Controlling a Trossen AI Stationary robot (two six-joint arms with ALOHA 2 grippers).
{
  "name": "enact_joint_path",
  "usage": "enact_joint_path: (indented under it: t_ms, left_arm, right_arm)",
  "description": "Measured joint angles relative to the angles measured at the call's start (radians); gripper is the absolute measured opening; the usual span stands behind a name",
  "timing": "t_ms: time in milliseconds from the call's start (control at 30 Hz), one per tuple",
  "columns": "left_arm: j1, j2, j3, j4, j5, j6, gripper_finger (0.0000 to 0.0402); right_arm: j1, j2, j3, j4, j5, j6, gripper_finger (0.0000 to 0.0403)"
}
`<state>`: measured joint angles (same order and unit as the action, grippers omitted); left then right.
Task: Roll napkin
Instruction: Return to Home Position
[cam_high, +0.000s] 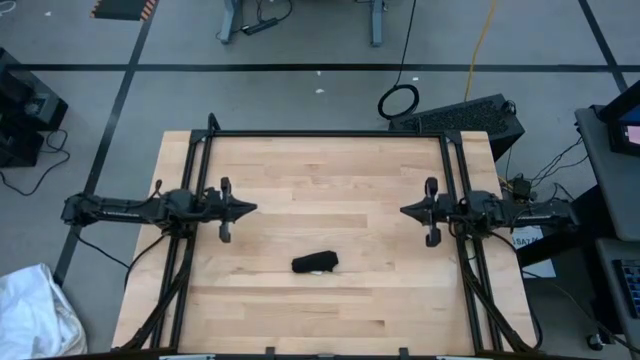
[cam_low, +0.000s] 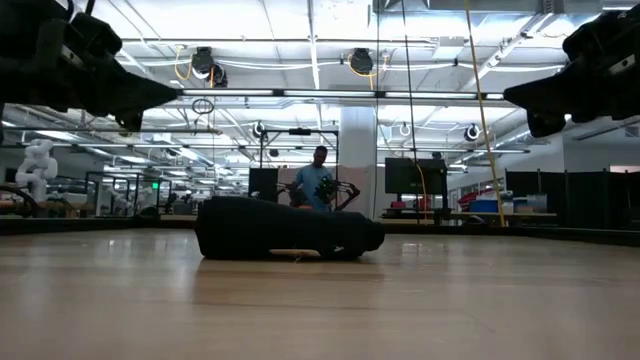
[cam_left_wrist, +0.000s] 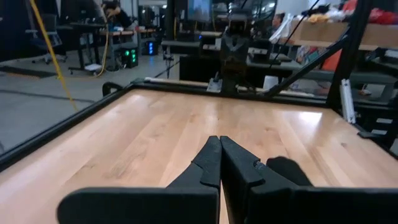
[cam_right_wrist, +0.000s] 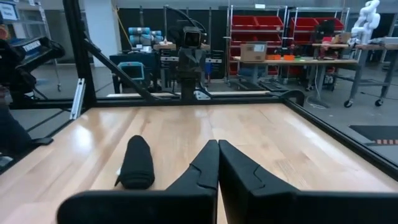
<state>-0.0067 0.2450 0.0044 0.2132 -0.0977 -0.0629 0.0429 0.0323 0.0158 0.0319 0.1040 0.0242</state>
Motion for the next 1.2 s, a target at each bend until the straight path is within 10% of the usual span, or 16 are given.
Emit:
enact_joint_path:
  t_ms: [1200]
  left_arm:
    - [0.000, -0.244, 0.000, -0.193, 0.057, -0.001, 0.0003]
  right_arm:
    - [0.008, -0.001, 0.000, -0.010, -0.056, -0.024, 0.0000]
